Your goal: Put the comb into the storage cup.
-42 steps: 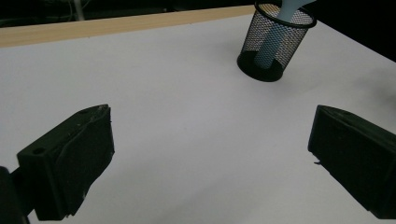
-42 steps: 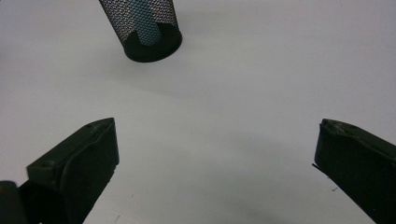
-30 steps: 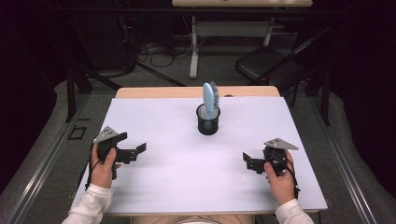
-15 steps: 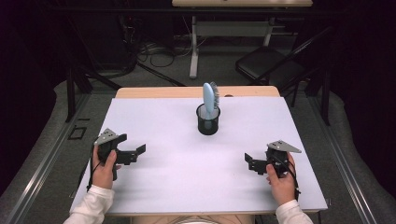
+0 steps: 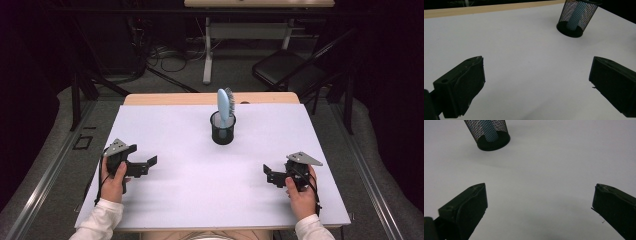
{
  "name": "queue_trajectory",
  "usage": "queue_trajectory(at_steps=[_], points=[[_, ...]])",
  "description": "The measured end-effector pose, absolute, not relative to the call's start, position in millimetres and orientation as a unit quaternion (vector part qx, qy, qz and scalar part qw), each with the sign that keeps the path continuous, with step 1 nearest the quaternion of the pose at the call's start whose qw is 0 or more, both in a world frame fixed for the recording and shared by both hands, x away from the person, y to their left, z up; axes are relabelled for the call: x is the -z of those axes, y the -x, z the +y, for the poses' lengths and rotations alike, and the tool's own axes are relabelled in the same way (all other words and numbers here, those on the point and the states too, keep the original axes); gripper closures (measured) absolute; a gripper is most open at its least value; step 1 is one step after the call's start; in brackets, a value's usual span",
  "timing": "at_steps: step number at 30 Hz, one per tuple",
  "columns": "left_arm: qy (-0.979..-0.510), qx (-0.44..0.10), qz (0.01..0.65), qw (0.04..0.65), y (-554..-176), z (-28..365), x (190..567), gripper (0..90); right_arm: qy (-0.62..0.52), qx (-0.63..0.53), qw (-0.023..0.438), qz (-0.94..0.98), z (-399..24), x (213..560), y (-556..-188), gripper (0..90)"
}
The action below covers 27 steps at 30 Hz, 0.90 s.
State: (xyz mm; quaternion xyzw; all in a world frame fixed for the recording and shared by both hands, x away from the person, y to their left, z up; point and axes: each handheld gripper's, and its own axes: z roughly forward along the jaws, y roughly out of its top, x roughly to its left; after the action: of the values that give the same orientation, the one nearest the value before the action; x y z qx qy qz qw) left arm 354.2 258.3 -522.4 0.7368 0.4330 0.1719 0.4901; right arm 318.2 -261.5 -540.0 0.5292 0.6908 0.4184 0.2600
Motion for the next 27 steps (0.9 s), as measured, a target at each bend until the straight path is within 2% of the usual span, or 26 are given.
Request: queue_trajectory(at_steps=[27], points=[[-0.737,-0.177,0.436,0.485,-354.7,258.0,525.9,0.4,-0.534,-0.410,0.266,0.690,-263.4,544.0,-319.7,0.0]])
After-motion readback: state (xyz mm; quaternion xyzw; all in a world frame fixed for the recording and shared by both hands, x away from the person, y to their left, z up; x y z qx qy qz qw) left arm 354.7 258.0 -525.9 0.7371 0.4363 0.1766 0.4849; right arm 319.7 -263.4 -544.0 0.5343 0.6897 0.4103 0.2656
